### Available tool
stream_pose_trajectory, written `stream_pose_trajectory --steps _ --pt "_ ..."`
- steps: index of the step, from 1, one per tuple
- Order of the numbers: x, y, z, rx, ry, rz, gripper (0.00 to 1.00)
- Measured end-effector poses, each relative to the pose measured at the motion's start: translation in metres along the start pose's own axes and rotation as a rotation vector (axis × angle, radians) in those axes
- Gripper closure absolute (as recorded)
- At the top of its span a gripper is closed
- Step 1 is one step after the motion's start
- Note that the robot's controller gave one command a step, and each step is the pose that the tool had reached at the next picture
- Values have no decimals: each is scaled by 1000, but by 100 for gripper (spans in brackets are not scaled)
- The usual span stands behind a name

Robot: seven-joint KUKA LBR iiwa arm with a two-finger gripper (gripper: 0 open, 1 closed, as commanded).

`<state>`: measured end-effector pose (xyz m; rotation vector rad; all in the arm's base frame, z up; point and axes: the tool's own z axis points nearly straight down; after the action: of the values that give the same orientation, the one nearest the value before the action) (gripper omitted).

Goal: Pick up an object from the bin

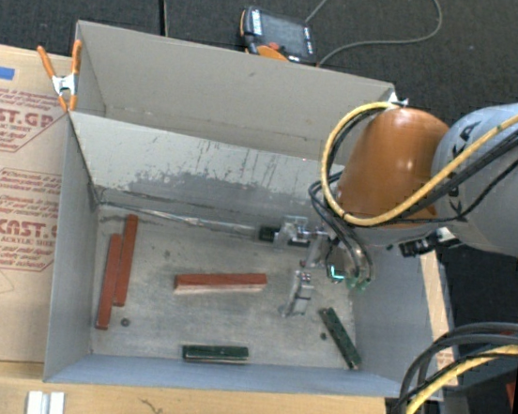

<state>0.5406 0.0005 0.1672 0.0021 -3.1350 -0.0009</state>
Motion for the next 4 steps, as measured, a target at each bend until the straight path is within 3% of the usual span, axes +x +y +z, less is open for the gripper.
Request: stream_pose_trajectory --steps 1,2,3,4 --pt "-34 75 100 -1 -4 -212 0" --pt "-19 77 66 0 -9 -190 0" --pt "-20 73 67 0 -8 -191 0" --pt "-18 73 99 0 -5 -129 0"
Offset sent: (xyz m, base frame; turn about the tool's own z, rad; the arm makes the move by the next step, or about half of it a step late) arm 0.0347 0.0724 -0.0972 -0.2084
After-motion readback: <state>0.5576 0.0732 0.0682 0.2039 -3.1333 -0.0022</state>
